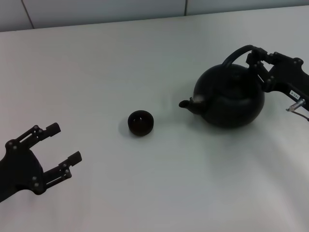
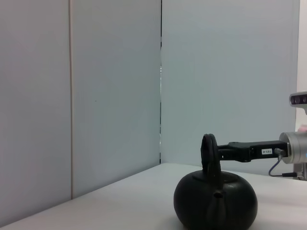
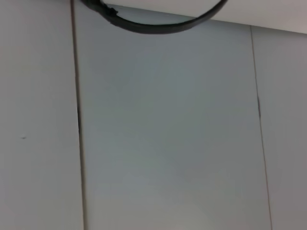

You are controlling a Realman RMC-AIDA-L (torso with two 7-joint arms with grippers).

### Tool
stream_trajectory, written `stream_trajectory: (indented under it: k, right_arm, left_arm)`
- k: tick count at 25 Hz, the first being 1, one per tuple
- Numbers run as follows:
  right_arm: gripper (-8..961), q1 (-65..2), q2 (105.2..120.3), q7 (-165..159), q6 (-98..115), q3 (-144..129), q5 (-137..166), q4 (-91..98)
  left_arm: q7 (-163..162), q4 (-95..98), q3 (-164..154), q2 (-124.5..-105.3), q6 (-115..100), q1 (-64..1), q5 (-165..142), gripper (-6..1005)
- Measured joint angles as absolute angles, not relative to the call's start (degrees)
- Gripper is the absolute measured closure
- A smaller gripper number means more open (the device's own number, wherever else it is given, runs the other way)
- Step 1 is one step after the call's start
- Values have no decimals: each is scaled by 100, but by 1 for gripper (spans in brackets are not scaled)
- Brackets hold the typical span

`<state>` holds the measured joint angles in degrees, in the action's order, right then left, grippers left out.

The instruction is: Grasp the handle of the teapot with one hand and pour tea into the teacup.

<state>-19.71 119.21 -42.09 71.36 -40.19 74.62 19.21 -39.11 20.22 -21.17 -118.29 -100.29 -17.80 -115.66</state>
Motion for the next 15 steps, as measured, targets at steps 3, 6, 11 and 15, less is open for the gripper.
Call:
stream_trajectory:
  k: [3,6,11,15]
  right_arm:
    - [816,-1970,11923,-4208,7097,-4000,7458,1922]
    - [718,-1963,11929,-4203,7084,-3989,7447,1928]
    - [540,-1923,11929,-4199,7134,-3991,7450,1956]
    - [394,-1839,11927,-4197,7251,-3993,7466,1978]
  left_arm:
    - [-3911,2021,-2117,-11829,-10033,-1786,-11566,204]
    - [-3911,2021,-2117,-11829,-10044,-1790,-11566,204]
    - [-3913,2021,-2118,-11829,-10049,-1793,-11566,204]
    - [-3914,2021,-2118,-11829,-10049,-1793,-11566,203]
